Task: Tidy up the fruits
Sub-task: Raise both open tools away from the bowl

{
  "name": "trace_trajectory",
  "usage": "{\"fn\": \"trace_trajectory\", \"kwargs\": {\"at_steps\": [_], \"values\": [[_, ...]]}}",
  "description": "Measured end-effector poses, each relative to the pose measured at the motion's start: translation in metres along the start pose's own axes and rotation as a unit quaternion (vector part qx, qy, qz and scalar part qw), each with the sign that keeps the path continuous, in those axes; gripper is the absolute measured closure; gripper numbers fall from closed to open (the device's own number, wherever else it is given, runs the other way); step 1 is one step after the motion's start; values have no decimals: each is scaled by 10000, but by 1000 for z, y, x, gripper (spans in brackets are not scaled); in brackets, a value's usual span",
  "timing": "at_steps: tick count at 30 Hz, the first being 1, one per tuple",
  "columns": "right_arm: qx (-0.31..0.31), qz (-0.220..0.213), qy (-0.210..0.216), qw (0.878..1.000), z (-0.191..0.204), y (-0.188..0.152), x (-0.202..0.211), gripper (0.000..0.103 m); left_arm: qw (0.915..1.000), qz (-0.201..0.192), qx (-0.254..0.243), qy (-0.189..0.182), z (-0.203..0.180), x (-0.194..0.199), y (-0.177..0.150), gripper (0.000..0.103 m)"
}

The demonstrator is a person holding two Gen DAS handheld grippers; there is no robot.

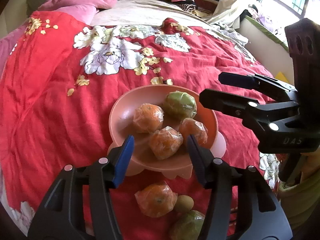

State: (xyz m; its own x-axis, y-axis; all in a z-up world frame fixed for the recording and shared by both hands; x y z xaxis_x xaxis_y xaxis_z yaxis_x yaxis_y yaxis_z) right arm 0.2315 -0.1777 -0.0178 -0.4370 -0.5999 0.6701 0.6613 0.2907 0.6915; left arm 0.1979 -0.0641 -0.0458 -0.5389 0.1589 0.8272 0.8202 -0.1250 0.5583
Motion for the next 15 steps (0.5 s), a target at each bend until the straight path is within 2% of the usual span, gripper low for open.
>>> {"fn": "trace_trajectory", "kwargs": {"at_steps": [11,15], "values": [[84,-218,-32,9997,7,7,18,17,9998,-114,105,133,6,12,0,34],[117,-276,-36,9995,9,8,23,16,9997,-146,134,156,7,16,0,30]]}}
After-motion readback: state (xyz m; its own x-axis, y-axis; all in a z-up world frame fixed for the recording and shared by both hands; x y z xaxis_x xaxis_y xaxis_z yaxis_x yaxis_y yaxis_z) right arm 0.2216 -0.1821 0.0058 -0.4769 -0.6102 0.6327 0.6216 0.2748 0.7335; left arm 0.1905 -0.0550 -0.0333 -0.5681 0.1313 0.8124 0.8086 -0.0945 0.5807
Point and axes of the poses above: each gripper's, at about its wrist camera, not at the fingertips, and x roughly against the way its jaws point, z to its left, y to its top, the point moved 5 cm from there along -x, roughly the way its jaws point, and after that the axes turned 6 degrees about y, right-handed, at the moved point
